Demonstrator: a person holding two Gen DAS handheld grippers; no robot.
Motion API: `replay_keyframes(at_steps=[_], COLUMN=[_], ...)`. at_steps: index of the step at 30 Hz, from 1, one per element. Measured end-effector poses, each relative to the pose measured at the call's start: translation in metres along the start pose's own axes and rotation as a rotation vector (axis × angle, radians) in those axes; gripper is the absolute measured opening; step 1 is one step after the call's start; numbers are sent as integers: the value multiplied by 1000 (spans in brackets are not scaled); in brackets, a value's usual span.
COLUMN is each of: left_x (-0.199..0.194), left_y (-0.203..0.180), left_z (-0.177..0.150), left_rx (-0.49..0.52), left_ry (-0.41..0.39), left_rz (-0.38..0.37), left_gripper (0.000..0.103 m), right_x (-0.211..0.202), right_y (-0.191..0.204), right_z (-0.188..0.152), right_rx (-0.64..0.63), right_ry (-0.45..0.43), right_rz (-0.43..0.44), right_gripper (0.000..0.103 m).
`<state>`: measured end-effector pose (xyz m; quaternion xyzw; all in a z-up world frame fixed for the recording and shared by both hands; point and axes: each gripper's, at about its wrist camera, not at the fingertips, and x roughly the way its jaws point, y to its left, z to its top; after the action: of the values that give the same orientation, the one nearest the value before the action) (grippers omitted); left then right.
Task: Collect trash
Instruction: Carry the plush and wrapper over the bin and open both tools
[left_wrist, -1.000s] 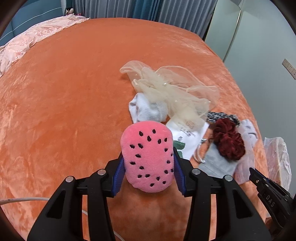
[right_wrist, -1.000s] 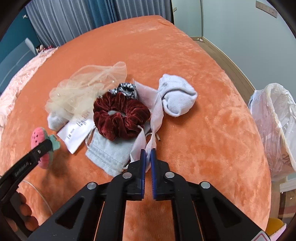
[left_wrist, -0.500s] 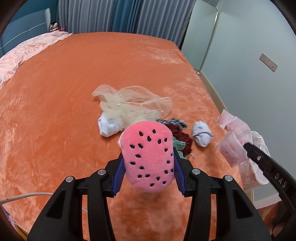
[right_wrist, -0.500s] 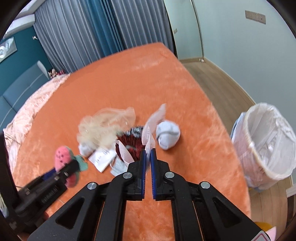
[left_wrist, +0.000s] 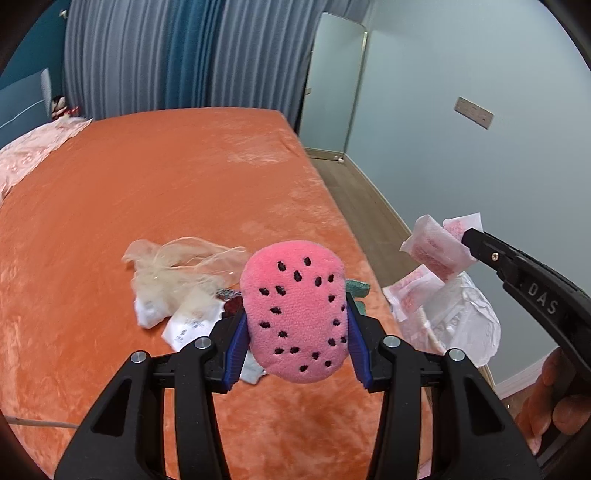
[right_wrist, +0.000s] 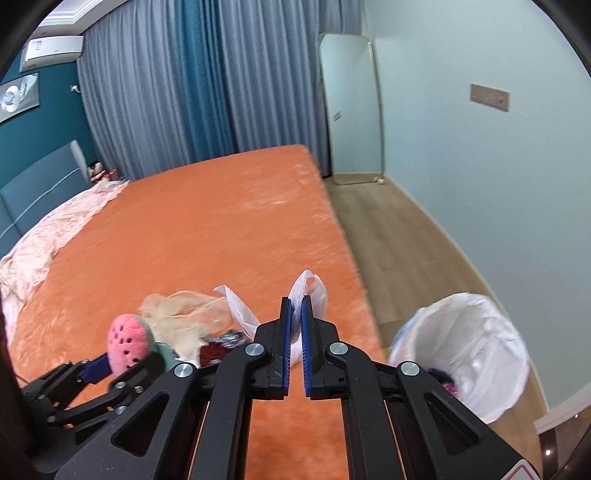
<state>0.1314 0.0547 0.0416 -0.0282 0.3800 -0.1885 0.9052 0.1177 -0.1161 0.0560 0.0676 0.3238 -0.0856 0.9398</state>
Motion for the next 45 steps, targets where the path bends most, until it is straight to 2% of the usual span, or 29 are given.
replay_keyframes(at_steps=[15, 19, 24, 31, 35, 37, 39, 45], left_x=[45, 61, 87, 125, 146, 157, 164, 168], left_y=[-98, -123, -154, -195, -207, -207, -205, -191], left_z=[0, -6, -17, -13, -8, -7, -8, -11], left_rx=[151, 195, 298, 404, 390, 362, 319, 270], left_ry=[44, 69, 99, 117, 127, 143, 152, 158], left_rz=[-133, -198, -286, -353, -385, -371, -353, -332], left_gripper=[45, 45, 46, 46, 52, 61, 71, 73], right_x=[2, 6, 15, 22, 31, 35, 36, 40], right_y=[-120, -138, -156, -184, -198, -205, -208, -207], right_z=[-23, -36, -53, -66, -66, -68, -71, -75], right_rx=[169, 209, 264, 359, 399, 429, 453, 434], right_ry=[25, 50, 79, 83, 98, 105, 108, 121], right_rz=[-154, -173, -198, -256, -285, -307, -320, -328], right_gripper=[5, 5, 5, 5, 5, 5, 13, 15])
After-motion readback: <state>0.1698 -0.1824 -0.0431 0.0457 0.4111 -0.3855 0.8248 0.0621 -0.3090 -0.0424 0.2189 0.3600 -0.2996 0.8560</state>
